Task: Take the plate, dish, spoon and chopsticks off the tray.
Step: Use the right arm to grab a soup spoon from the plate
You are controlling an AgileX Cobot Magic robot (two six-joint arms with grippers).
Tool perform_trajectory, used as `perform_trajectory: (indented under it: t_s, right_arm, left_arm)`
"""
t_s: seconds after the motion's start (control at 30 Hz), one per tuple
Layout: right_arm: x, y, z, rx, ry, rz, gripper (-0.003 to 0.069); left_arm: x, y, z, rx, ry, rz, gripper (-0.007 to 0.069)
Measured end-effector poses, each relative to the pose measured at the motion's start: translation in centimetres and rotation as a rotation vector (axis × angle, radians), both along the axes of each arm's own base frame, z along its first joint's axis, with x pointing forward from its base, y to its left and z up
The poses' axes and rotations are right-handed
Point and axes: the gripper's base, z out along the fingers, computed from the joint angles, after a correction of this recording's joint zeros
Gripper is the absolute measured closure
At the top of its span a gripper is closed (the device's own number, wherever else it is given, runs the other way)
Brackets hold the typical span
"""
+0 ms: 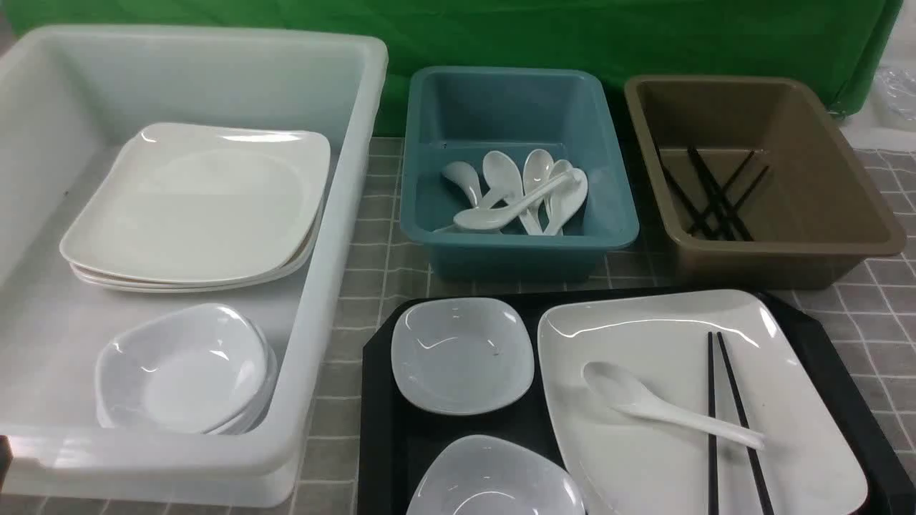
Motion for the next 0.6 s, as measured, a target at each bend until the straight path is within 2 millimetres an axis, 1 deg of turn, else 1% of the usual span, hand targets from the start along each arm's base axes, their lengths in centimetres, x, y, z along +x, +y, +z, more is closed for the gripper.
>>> perform_trajectory:
  t_s: [0.53,0.6]
  right_arm:
    - [0.0,0.0,0.0,0.0,0.0,0.0,0.0414]
    - [0.0,0.0,0.0,0.0,0.0,0.0,0.0414]
  left_arm:
    - [0.0,0.0,0.0,0.0,0.0,0.0,0.0604]
    - [0.0,0.05,0.03,0.029,-0.002,0.002,0.0604]
